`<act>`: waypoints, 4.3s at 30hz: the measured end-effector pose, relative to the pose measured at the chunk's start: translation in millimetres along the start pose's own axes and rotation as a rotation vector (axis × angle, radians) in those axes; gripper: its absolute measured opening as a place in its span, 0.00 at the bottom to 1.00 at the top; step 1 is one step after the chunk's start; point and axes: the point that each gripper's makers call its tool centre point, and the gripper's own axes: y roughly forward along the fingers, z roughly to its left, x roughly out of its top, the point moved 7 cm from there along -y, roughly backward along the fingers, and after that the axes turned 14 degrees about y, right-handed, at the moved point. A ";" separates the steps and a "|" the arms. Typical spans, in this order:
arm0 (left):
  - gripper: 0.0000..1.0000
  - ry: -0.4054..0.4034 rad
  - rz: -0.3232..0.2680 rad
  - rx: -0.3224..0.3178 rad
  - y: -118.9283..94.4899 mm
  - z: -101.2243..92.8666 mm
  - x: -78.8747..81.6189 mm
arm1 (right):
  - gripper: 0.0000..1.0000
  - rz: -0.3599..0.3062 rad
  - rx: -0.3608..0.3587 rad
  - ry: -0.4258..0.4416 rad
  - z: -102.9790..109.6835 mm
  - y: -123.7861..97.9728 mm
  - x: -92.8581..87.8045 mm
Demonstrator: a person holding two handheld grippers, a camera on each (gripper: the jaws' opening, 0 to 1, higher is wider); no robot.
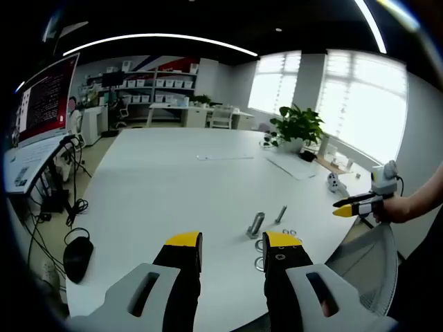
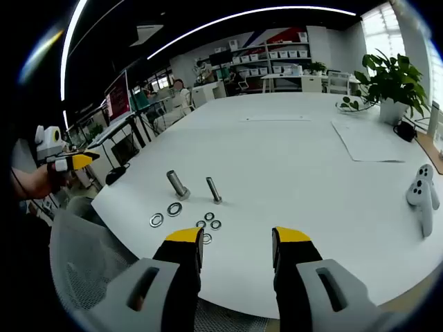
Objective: Place the washer onto the threaded stud by aligning its center hole with the stud, sliding it down to the base, and recovering from edge contact or off-axis alignment until the washer reaches the visible bottom stop.
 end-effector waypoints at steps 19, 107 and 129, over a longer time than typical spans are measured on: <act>0.33 -0.002 0.006 -0.010 5.6 -2.0 1.2 | 0.43 0.005 -0.008 0.006 -5.8 0.3 -0.3; 0.34 0.018 0.060 -0.092 18.9 -22.0 -3.1 | 0.43 0.054 0.044 -0.009 2.8 2.3 -10.2; 0.35 0.057 0.169 -0.185 43.2 -31.3 -14.0 | 0.43 0.056 0.048 -0.006 6.3 1.3 -14.0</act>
